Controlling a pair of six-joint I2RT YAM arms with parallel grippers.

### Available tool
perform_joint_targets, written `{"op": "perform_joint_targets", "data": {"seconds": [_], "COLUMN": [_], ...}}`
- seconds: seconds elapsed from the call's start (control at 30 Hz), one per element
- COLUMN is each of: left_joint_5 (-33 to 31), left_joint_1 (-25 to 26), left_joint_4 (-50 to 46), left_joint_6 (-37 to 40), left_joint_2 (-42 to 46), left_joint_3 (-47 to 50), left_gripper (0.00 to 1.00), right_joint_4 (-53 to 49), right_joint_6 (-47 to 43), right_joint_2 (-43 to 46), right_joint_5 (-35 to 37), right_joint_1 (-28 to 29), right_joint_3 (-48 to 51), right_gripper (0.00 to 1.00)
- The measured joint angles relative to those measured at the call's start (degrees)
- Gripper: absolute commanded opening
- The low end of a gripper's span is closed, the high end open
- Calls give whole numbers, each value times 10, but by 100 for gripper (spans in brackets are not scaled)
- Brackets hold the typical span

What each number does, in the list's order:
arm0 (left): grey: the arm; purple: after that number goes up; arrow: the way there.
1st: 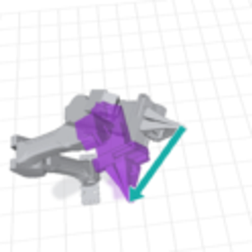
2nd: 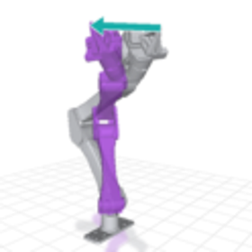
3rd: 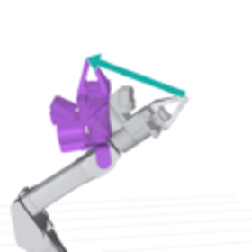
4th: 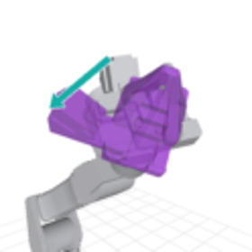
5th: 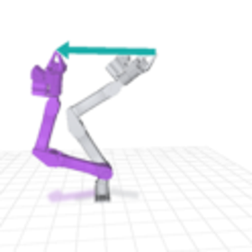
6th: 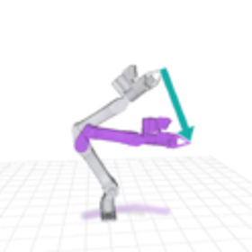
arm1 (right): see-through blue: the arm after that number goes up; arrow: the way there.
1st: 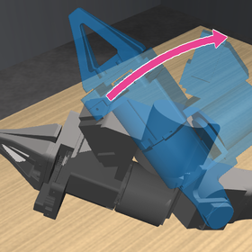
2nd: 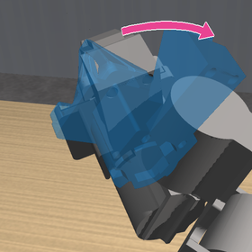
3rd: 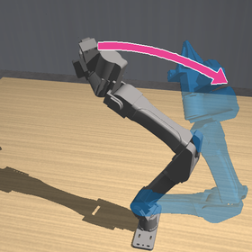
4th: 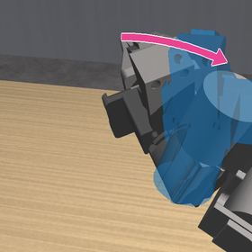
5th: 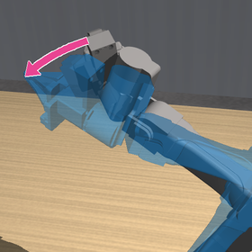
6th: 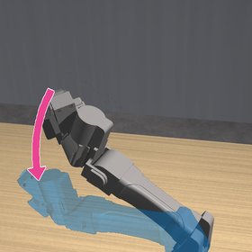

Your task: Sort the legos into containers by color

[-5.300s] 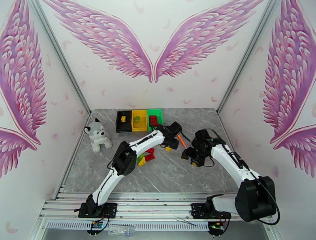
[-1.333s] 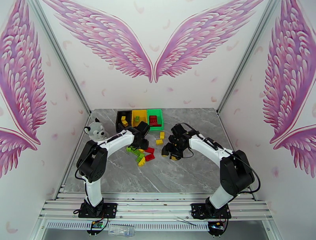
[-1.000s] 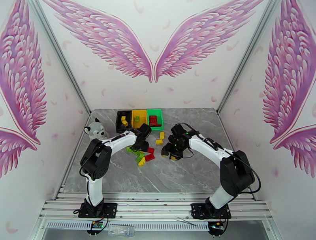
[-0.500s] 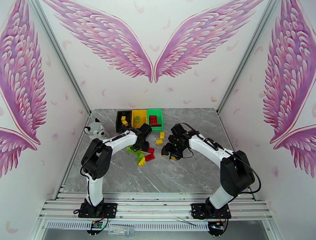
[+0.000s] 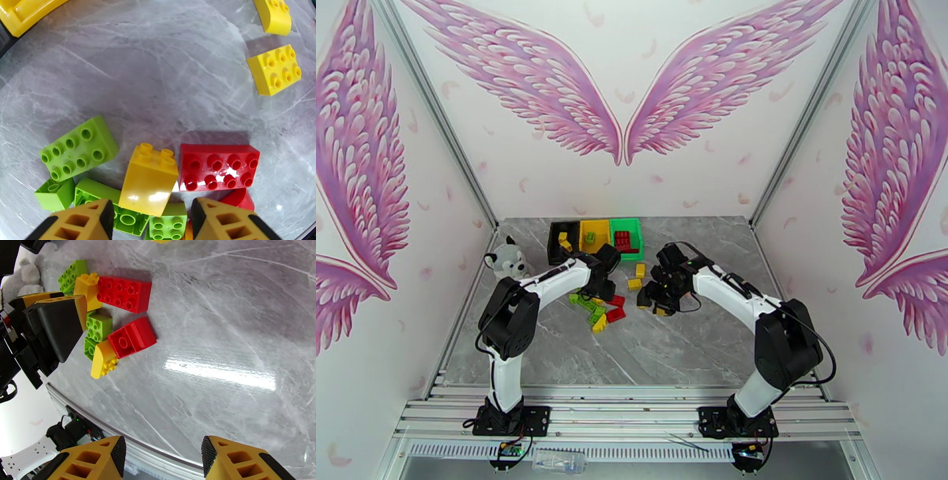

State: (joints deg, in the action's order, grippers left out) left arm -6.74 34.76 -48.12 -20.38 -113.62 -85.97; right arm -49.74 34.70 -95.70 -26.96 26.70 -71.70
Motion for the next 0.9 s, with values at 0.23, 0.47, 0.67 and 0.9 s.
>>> {"op": "perform_joint_targets", "data": {"seconds": [0.23,0.47,0.67,0.9], "left_joint_5": [15,27,32,35], "left_joint_1": [-11,-20,-20,-20], "left_joint_4": [0,5,8,9], "left_joint_6": [3,4,5,5], "left_joint_2": [-17,-25,-30,-37], "left_joint_3": [0,2,2,2], "left_gripper": [56,50,48,38], "right_joint_4": [0,0,0,0], "right_joint_6": [0,0,0,2], "right_joint_2": [0,-1,-6,-14], "right_joint_5": [0,0,0,-2], "right_joint_1": [0,0,0,0], "right_joint_3": [0,-1,-2,-21], "right_gripper": [58,58,58,60]}}
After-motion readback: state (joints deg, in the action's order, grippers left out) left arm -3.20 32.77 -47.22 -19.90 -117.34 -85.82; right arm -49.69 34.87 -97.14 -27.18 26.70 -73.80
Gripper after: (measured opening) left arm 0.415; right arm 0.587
